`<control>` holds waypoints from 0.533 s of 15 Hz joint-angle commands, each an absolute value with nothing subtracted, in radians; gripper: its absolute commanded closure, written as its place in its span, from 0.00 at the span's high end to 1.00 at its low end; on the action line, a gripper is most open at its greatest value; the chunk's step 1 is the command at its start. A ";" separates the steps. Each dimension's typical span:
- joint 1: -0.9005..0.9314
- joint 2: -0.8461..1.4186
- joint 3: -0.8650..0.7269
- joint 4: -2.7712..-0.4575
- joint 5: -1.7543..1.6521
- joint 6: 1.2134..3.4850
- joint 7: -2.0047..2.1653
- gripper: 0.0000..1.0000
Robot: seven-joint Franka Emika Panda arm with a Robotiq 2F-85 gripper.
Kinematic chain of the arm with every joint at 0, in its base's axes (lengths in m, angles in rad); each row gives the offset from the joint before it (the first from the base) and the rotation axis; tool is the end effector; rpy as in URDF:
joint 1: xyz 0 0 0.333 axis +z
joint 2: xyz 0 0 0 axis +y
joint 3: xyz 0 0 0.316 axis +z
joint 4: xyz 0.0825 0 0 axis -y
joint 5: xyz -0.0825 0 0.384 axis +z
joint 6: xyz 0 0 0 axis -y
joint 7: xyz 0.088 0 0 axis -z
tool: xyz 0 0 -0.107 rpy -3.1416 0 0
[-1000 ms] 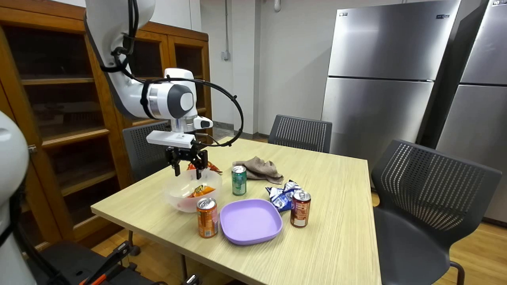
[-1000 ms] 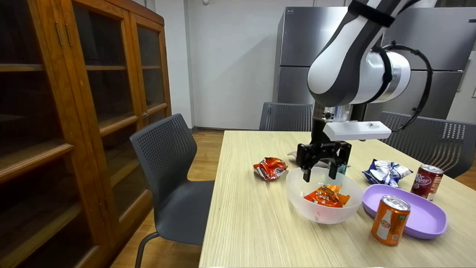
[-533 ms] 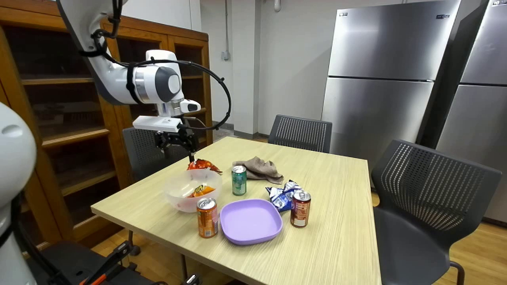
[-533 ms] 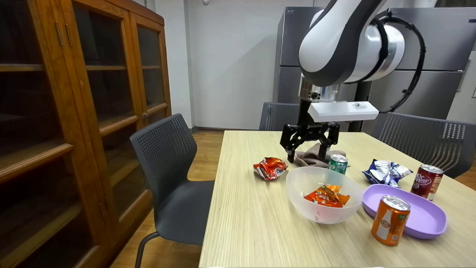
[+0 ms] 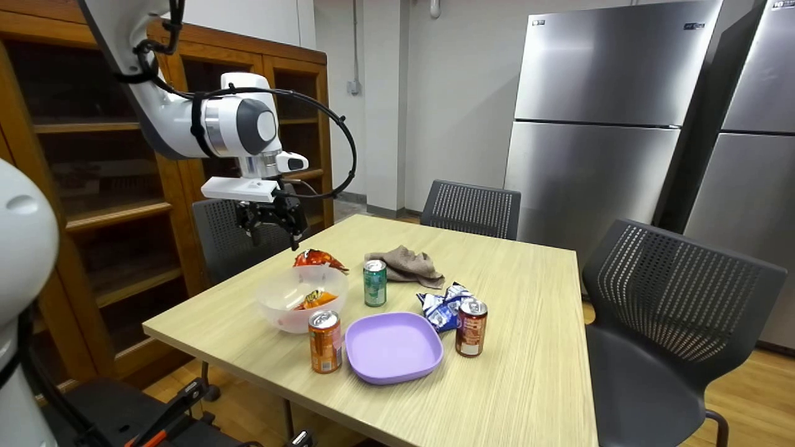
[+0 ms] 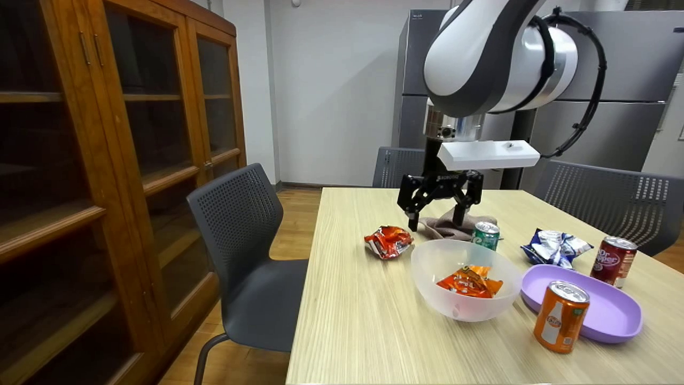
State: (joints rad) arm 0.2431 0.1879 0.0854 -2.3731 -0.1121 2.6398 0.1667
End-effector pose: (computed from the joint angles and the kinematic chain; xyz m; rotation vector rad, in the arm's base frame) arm 0.4871 0.1696 0.2528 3.0921 0.3977 0.1371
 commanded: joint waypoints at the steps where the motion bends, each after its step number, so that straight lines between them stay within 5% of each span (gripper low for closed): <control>1: 0.232 0.206 0.105 -2.358 -0.096 2.650 0.197 1.00; 8: 0.297 0.320 0.063 -2.244 -0.146 2.655 0.462 1.00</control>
